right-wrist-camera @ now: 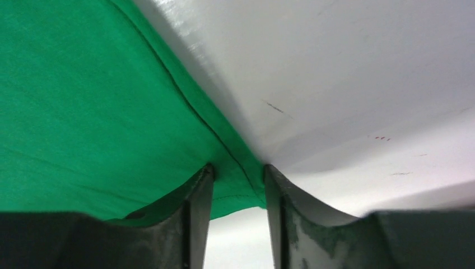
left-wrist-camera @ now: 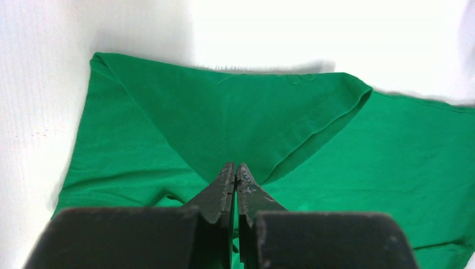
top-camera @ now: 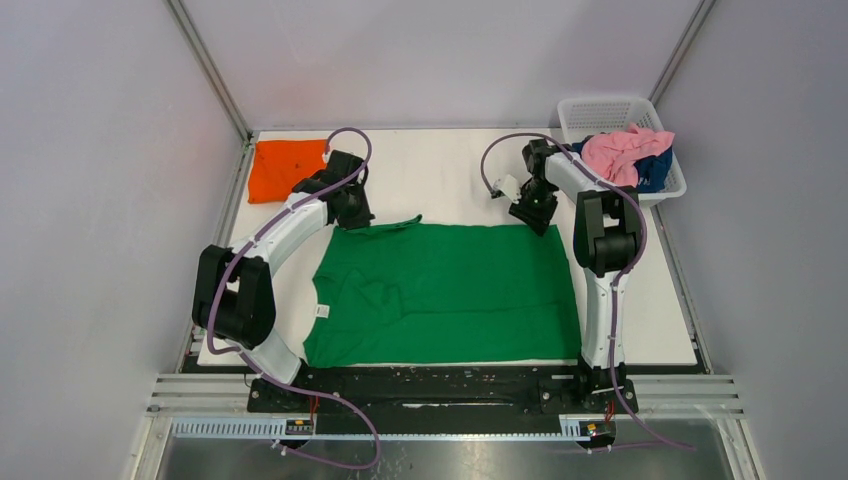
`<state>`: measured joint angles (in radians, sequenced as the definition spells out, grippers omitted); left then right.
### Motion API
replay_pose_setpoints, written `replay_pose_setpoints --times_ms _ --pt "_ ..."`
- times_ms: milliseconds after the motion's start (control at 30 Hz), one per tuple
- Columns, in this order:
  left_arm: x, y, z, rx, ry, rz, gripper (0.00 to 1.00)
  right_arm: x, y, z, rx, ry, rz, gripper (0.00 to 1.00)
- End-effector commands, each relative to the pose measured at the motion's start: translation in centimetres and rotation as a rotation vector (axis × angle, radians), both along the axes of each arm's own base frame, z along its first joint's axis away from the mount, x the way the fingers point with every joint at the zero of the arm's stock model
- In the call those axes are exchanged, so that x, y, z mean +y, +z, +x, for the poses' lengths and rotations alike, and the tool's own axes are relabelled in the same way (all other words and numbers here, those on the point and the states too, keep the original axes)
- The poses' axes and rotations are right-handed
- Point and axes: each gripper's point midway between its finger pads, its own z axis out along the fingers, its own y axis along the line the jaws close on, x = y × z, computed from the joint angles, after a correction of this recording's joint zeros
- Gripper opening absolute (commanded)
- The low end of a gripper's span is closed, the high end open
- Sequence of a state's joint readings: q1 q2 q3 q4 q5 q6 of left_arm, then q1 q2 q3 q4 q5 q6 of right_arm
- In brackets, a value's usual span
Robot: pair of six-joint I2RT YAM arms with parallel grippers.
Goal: Fold and stack the t-shirts
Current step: Grab the side of the flattened tshirt furthest away from the robot with both arms, then fold the other side of the tshirt into a rectangle
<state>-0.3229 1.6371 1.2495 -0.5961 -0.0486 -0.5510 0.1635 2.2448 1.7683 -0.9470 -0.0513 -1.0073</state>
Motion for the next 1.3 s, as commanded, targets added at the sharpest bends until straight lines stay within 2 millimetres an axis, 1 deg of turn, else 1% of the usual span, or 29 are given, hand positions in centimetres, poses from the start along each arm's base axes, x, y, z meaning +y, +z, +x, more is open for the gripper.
replay_pose_setpoints --times_ms 0,33,100,167,267,367,467,600,700,767,800,833,900,967,1133,1267 --pt "0.2 1.5 0.2 -0.056 0.010 0.000 0.00 -0.6 -0.9 -1.1 0.063 0.036 -0.056 0.33" --pt "0.2 1.5 0.1 -0.056 0.011 0.002 0.00 -0.5 -0.9 -0.9 0.050 0.041 -0.068 0.21" --pt "0.3 1.6 0.0 -0.058 0.014 -0.003 0.00 -0.4 -0.7 -0.5 0.024 0.051 -0.097 0.08" --pt "0.3 1.7 -0.3 -0.062 0.017 -0.010 0.00 0.1 -0.2 -0.2 0.005 0.058 -0.106 0.04" --pt "0.4 1.6 -0.6 -0.071 0.025 -0.017 0.00 0.9 1.0 0.9 -0.074 0.044 -0.116 0.00" --pt "0.5 1.6 -0.9 -0.075 0.039 -0.022 0.00 1.6 2.3 1.5 -0.161 0.021 -0.114 0.00" --pt "0.0 1.5 -1.3 -0.081 0.026 -0.047 0.00 2.3 3.6 1.7 -0.256 0.009 -0.093 0.00" --pt "0.3 1.2 -2.6 -0.084 0.031 -0.051 0.00 2.5 4.6 1.8 -0.391 0.033 -0.096 0.00" --pt "0.5 1.2 -4.1 -0.087 0.039 -0.075 0.00 2.5 5.4 1.4 -0.479 0.038 -0.101 0.00" --pt "0.3 1.4 -5.3 -0.088 0.039 -0.106 0.00 2.7 6.2 0.8 -0.518 0.016 -0.081 0.00" --pt "0.2 1.9 -6.0 -0.100 0.041 -0.122 0.00 2.7 6.5 0.5 -0.538 0.009 -0.080 0.00" --pt "0.3 1.8 -6.8 -0.102 0.043 -0.126 0.00 2.7 6.7 0.2 -0.553 0.013 -0.088 0.00" --pt "0.6 2.3 -7.9 -0.112 0.054 -0.132 0.00 2.5 6.7 -0.9 -0.559 0.061 -0.108 0.00" --pt "0.8 2.8 -9.0 -0.126 0.065 -0.144 0.00 2.1 7.1 -1.5 -0.589 0.060 -0.126 0.00" --pt "1.7 3.7 -11.4 -0.143 0.086 -0.157 0.00 1.7 8.4 -2.6 -0.628 0.017 -0.116 0.00" --pt "1.7 4.1 -13.0 -0.155 0.070 -0.187 0.00 1.3 9.0 -3.7 -0.642 0.015 -0.137 0.00"
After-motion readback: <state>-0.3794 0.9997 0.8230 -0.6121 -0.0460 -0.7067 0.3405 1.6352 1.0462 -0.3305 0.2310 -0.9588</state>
